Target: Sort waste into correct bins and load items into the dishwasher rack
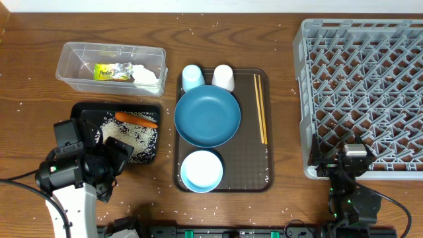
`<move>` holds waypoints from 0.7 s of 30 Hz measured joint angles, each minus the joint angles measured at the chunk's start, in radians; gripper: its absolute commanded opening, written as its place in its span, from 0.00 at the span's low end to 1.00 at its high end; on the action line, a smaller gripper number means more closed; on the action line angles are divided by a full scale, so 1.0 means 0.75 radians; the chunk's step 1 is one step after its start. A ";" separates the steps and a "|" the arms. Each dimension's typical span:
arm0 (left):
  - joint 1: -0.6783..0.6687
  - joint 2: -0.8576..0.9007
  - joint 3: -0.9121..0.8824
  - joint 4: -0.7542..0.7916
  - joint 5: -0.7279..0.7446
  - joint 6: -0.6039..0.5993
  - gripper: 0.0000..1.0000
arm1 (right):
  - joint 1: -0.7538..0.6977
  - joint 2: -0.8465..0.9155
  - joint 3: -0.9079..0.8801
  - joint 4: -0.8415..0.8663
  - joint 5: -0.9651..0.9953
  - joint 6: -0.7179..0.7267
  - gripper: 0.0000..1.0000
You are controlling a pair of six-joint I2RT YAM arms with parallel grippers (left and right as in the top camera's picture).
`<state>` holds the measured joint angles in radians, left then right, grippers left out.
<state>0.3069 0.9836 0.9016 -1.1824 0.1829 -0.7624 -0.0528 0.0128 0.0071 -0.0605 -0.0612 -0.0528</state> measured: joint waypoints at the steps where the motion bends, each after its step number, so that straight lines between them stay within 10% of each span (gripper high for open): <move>1: 0.000 0.000 0.000 0.000 0.000 0.000 0.98 | 0.000 0.000 0.000 0.010 -0.030 0.022 0.99; 10: 0.001 0.000 -0.001 0.001 -0.004 0.000 0.98 | 0.001 0.003 -0.001 0.461 -0.848 0.840 0.99; 21: 0.001 0.000 -0.001 -0.001 -0.004 0.000 0.98 | 0.001 0.002 -0.001 0.719 -0.981 1.495 0.99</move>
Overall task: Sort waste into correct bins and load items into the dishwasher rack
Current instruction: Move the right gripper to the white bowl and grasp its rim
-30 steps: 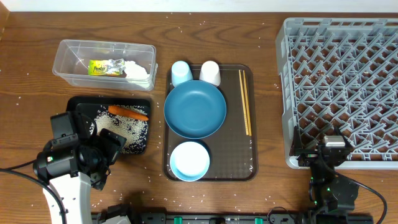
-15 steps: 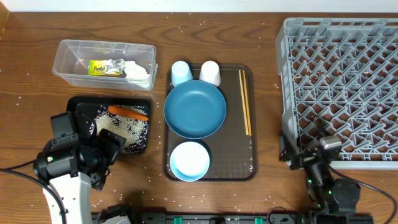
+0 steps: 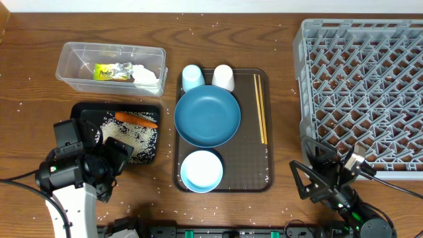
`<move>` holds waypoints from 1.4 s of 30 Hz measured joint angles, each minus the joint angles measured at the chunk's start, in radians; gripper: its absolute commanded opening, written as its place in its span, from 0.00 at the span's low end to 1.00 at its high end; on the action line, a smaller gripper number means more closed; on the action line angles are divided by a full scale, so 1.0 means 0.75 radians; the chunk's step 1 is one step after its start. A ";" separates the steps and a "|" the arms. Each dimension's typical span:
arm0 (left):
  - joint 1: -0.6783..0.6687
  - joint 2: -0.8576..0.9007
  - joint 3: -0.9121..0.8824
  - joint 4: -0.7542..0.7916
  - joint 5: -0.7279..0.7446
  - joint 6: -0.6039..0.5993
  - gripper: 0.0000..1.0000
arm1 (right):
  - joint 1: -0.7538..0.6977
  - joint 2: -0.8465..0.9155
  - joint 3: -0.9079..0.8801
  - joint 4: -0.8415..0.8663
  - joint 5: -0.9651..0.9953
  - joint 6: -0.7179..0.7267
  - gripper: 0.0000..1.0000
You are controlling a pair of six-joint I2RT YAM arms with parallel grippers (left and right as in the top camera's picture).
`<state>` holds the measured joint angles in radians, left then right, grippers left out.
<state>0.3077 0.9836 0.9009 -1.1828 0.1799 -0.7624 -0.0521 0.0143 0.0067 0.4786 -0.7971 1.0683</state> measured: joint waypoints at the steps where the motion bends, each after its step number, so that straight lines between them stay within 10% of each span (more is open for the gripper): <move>1: 0.000 0.000 0.000 0.001 0.000 0.000 0.98 | 0.000 0.001 0.001 -0.005 -0.001 0.002 0.99; 23: 0.000 0.000 -0.001 0.001 -0.001 0.000 0.98 | 0.125 0.962 1.220 -1.592 0.131 -1.074 0.99; 42: 0.000 0.000 -0.001 0.001 -0.001 0.000 0.98 | 1.310 1.806 1.402 -1.444 0.770 -1.045 0.97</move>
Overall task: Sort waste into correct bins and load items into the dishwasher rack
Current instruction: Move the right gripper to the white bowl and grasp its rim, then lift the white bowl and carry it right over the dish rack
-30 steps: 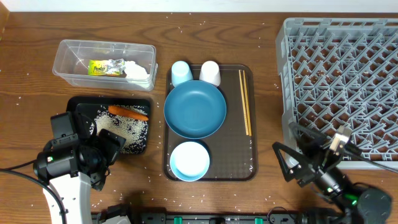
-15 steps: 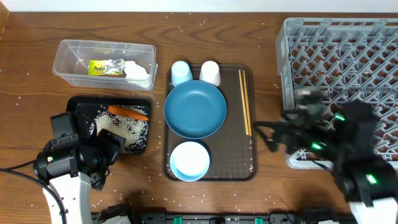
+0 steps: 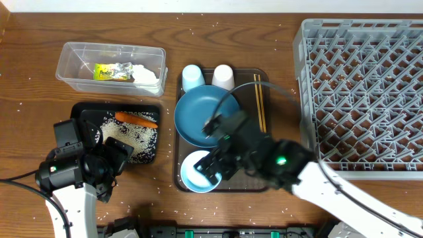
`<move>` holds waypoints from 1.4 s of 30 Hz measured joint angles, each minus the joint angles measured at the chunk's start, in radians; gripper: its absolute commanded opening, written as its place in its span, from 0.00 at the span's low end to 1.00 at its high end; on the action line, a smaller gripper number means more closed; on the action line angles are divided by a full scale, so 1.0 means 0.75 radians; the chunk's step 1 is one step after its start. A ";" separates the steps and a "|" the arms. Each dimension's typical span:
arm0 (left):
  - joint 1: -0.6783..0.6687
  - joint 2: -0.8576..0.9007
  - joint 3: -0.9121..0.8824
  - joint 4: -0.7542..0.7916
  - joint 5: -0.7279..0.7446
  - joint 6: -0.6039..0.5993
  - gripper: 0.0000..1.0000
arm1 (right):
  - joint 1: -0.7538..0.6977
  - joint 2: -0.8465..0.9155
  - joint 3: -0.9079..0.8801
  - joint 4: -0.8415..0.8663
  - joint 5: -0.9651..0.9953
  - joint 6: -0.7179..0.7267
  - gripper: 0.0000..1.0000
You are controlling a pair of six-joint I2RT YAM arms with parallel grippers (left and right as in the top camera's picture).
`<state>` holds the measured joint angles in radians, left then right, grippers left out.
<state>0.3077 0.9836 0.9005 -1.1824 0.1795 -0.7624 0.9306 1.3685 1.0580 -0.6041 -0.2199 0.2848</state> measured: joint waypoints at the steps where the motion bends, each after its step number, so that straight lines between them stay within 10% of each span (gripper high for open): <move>1: 0.000 0.000 0.000 0.000 0.001 0.000 0.98 | 0.026 0.022 0.001 0.005 0.006 0.000 0.94; 25: 0.000 0.000 0.000 -0.001 0.001 0.000 0.98 | 0.256 0.535 0.011 0.137 0.120 -0.048 0.68; 42: 0.000 0.000 0.000 -0.001 0.001 0.000 0.98 | 0.256 0.596 0.033 0.124 0.130 -0.081 0.01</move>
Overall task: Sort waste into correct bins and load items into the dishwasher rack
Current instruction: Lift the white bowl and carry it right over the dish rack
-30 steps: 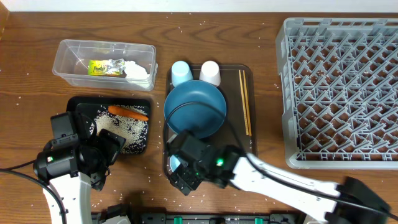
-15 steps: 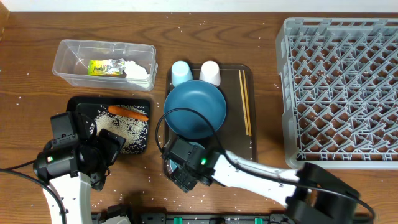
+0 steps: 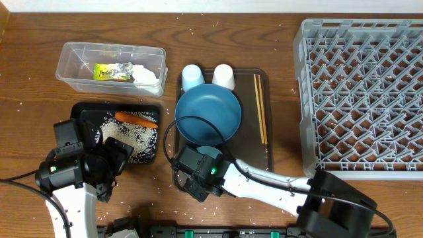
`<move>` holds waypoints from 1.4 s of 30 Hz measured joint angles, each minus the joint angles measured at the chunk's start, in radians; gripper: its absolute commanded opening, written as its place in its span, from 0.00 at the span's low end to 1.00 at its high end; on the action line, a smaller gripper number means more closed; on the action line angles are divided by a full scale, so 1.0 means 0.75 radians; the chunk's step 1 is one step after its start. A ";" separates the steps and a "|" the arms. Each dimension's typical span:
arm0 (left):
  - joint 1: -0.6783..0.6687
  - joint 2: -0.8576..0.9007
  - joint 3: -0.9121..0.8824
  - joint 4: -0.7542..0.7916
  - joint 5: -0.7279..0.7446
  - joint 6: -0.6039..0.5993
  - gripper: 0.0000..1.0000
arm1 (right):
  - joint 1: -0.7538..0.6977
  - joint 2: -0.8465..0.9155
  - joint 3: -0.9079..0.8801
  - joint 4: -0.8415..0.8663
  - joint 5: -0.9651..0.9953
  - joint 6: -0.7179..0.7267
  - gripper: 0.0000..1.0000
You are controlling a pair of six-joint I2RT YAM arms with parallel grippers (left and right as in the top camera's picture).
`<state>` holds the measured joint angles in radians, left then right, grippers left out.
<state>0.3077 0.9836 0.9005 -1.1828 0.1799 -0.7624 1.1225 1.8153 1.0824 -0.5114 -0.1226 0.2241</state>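
Note:
A brown serving tray (image 3: 254, 173) holds a blue plate (image 3: 207, 114), a light blue cup (image 3: 192, 75), a white cup (image 3: 223, 76) and wooden chopsticks (image 3: 261, 116). The small light blue bowl (image 3: 211, 153) at the tray's front is mostly covered by my right gripper (image 3: 195, 177), which reaches in from the lower right and sits low over it. Its jaws are not visible from above. My left gripper (image 3: 109, 162) rests at the front edge of the black tray (image 3: 149, 108), which holds rice and a carrot (image 3: 136, 119). The grey dishwasher rack (image 3: 363, 92) stands at the right.
A clear plastic bin (image 3: 73, 58) at the back left holds a yellow wrapper (image 3: 111, 71) and white tissue. Rice grains are scattered over the wooden table. The right arm's cable arcs over the blue plate.
The right gripper has moved left and toward the table's front, from over the bowl's right side to its left front edge, now hiding most of the bowl. The left arm is unchanged.
The right arm was folded at the rack's front left corner, then leaned left off the rack. Later it stretched across the brown tray above the small bowl, and now sits lower over it. The left arm stayed by the black tray throughout.

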 measured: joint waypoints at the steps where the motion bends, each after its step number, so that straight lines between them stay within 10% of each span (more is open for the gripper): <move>1: 0.000 0.000 0.000 0.000 0.000 0.000 0.98 | 0.002 -0.002 0.009 -0.003 0.013 0.003 0.01; 25: 0.000 0.000 0.000 0.000 0.000 0.000 0.98 | -0.075 -0.402 0.301 -0.381 -0.023 0.062 0.01; 34: 0.000 0.000 0.000 0.000 0.000 0.000 0.98 | -0.794 -0.753 0.303 -0.468 -0.077 0.032 0.01; 42: 0.000 0.000 0.000 0.001 -0.001 0.000 0.98 | -1.664 -0.780 0.306 -0.301 -0.639 -0.098 0.01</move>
<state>0.3077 0.9836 0.9005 -1.1824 0.1795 -0.7624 -0.1257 1.2304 1.3117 -0.7368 -0.6018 0.1509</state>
